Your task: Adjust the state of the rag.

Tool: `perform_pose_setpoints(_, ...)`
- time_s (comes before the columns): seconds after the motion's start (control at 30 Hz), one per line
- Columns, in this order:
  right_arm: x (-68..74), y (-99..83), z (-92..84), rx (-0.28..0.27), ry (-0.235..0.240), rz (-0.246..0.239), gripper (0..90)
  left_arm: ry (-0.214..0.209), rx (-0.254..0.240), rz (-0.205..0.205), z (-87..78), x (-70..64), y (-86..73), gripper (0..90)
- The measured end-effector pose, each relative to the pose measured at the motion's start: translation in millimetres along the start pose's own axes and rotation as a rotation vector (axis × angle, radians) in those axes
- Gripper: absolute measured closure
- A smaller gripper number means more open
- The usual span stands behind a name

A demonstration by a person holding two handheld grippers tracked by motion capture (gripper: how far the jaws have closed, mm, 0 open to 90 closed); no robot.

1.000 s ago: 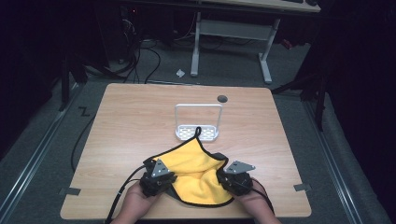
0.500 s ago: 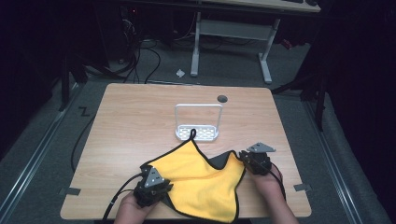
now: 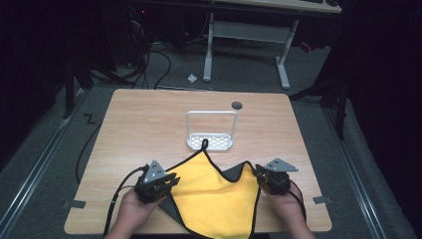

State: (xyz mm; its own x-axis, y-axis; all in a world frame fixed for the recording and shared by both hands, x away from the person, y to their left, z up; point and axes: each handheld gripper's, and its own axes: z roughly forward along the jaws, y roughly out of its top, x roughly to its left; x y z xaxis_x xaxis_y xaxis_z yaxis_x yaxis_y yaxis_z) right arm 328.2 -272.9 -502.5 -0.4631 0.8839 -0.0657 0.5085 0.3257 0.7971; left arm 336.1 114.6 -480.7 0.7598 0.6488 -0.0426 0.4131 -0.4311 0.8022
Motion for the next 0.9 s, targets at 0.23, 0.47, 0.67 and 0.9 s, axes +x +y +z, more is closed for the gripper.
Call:
perform_pose_setpoints(0.23,9.5,-18.1,-10.1,0.064,0.051,-0.025,90.0,-0.009,0.228,0.038,58.1,30.8,6.1,84.4)
perform_pose_setpoints(0.47,15.5,-26.8,-2.0,0.141,0.086,-0.038,90.0,-0.008,0.226,0.009,58.6,33.4,-4.0,87.9)
perform_pose_setpoints(0.67,10.8,-26.8,3.0,0.158,0.095,-0.013,90.0,0.031,0.176,-0.087,33.1,40.8,-27.9,89.4)
perform_pose_setpoints(0.9,-6.6,-15.1,19.5,0.166,-0.026,-0.018,90.0,0.017,0.128,-0.204,-4.2,38.8,-62.0,89.3)
